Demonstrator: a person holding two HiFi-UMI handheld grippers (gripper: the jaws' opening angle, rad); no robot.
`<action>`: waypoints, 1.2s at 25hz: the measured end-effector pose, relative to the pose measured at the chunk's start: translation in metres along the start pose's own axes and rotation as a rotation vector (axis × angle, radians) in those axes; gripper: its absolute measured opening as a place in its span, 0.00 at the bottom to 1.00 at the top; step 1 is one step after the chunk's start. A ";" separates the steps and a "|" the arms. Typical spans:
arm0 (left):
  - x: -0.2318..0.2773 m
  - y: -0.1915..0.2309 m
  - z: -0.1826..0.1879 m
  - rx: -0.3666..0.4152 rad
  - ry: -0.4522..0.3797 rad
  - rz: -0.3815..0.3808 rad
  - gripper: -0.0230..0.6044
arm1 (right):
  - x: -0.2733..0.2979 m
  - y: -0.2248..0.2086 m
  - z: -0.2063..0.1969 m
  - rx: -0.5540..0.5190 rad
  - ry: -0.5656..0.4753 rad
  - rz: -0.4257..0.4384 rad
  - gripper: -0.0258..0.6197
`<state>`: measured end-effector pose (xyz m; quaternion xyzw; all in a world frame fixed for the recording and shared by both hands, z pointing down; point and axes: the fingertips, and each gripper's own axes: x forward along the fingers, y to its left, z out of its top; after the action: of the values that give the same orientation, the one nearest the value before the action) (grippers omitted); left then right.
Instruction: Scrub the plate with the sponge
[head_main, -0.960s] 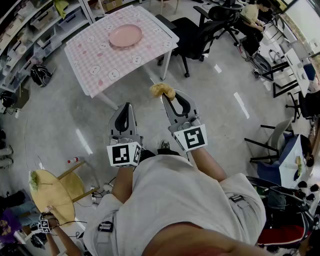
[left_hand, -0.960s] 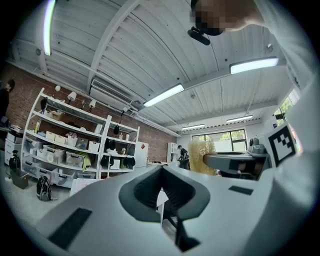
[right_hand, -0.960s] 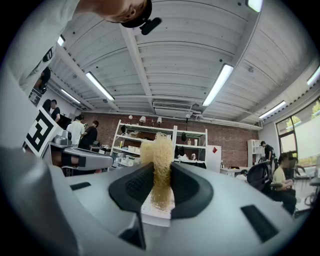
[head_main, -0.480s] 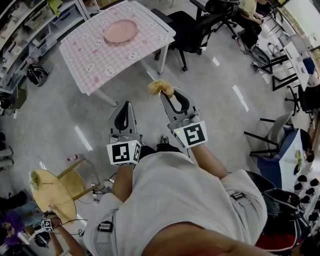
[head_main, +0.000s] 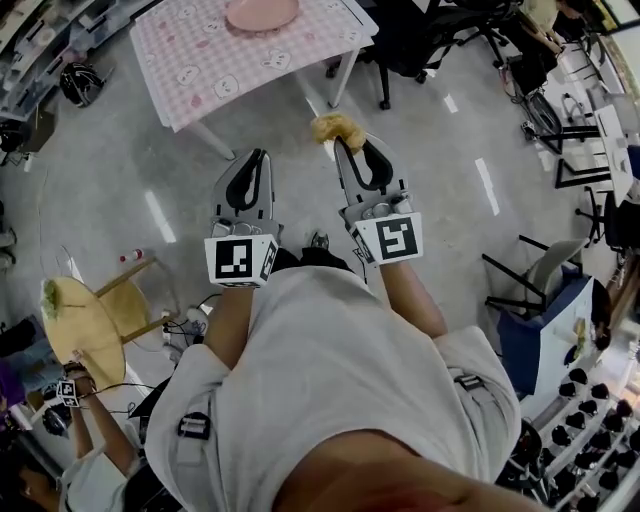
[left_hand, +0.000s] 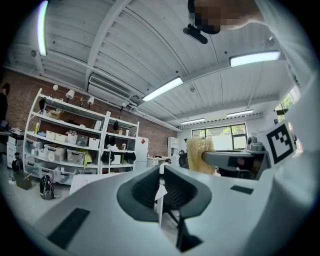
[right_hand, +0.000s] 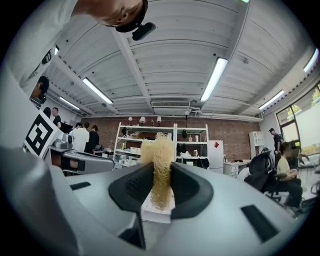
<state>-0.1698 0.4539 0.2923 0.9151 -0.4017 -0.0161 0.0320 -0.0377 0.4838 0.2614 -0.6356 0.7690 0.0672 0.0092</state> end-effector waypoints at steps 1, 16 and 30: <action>0.001 -0.003 -0.003 -0.002 0.006 0.001 0.11 | -0.001 -0.002 -0.002 0.003 -0.002 0.005 0.19; 0.031 -0.008 -0.033 -0.003 0.092 0.099 0.16 | 0.007 -0.049 -0.034 0.040 0.003 0.069 0.19; 0.154 0.105 -0.044 -0.062 0.072 0.080 0.14 | 0.155 -0.077 -0.067 0.002 0.079 0.064 0.19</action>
<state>-0.1405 0.2715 0.3434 0.8968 -0.4359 0.0057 0.0754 0.0123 0.3105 0.3055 -0.6128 0.7888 0.0414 -0.0227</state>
